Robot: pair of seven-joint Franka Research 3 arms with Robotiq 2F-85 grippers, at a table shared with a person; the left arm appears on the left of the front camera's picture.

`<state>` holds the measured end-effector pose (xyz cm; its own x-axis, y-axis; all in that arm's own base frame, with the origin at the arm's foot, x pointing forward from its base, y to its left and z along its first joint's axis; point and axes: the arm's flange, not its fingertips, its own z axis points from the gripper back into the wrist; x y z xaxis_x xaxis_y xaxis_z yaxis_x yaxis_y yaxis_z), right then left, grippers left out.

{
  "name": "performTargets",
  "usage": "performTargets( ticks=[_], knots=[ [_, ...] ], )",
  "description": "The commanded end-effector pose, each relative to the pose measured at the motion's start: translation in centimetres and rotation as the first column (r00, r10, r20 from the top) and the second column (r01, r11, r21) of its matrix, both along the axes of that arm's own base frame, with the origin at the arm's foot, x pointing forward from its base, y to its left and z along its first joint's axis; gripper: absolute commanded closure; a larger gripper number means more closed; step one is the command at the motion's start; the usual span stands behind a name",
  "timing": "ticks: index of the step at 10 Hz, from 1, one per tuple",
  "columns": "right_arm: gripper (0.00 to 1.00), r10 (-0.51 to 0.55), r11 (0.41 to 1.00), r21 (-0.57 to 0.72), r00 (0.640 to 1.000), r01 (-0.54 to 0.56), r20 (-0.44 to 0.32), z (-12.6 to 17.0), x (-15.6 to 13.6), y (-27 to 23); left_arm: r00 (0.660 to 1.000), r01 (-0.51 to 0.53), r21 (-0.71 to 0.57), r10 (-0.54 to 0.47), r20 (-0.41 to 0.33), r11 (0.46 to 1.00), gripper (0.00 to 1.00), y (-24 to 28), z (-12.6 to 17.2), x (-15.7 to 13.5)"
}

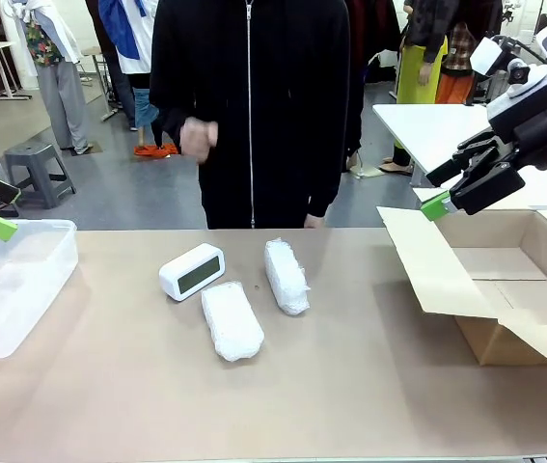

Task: Separate and place wrapped and unwrapped clocks.
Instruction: Pick up the Digital clock indicated by the person.

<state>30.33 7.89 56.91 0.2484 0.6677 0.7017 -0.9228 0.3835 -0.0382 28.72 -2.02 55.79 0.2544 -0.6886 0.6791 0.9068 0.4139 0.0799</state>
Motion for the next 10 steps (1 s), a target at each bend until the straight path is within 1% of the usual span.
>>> performTargets(
  ticks=[1, 10],
  knots=[
    [0.0, 0.021, 1.0, 0.024, 1.0, -0.021, 0.0, 0.04, 0.11, 0.04, 1.0, 0.015, -0.005, -0.015, 0.001, 1.0, 0.0, 0.08, -0.12, 0.1],
    [0.0, 0.021, 1.0, 0.024, 1.0, -0.021, 0.0, 0.04, 0.11, 0.04, 1.0, 0.015, -0.005, -0.015, 0.001, 1.0, 0.0, 0.08, -0.12, 0.1]
  ],
)
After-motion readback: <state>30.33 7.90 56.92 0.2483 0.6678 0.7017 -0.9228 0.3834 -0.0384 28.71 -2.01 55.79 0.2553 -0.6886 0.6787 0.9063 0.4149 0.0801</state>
